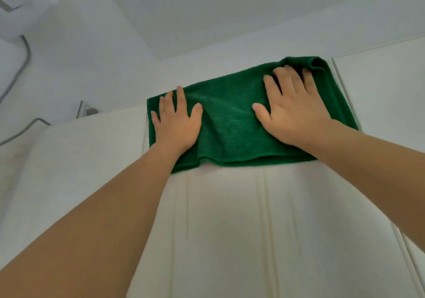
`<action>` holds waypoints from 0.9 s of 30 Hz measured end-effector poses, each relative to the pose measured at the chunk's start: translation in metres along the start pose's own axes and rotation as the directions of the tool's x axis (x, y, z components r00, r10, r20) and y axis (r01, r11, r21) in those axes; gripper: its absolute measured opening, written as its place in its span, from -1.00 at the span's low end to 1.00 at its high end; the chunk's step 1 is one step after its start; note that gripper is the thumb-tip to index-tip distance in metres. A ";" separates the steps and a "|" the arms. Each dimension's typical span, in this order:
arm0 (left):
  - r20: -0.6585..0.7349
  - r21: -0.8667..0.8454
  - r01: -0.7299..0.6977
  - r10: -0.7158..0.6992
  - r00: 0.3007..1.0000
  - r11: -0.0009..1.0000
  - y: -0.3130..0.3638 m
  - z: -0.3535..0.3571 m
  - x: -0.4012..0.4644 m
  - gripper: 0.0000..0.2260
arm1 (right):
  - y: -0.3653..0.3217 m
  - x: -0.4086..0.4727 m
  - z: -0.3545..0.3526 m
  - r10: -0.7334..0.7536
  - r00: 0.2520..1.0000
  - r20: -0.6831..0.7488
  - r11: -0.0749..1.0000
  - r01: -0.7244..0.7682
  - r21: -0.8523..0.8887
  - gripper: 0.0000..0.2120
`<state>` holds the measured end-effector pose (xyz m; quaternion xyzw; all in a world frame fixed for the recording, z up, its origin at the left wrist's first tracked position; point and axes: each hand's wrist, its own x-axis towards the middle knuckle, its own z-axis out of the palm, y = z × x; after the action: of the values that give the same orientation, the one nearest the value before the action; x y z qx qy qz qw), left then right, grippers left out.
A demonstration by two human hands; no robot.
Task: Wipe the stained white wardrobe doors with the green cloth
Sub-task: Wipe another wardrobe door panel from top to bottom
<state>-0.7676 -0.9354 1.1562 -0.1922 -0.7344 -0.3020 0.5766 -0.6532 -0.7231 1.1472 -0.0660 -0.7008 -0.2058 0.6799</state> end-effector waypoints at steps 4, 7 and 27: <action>-0.012 0.051 -0.069 0.070 0.997 0.996 -0.022 -0.005 0.016 -0.40 | -0.005 0.004 0.000 0.000 0.997 0.080 0.999 0.002 -0.033 -0.20; -0.040 0.045 -0.057 0.059 0.997 0.997 -0.021 0.000 0.008 -0.39 | -0.003 0.007 -0.001 0.003 0.994 0.107 0.999 0.002 -0.045 -0.27; 0.032 0.010 0.187 -0.187 0.982 0.982 -0.036 0.002 -0.053 -0.35 | -0.035 -0.031 -0.001 -0.121 0.982 0.144 0.993 0.122 0.004 -0.22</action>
<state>-0.7775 -0.9572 1.0965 -0.1255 -0.7596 -0.3491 0.5342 -0.6632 -0.7494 1.1095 -0.0394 -0.7502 -0.2434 0.6135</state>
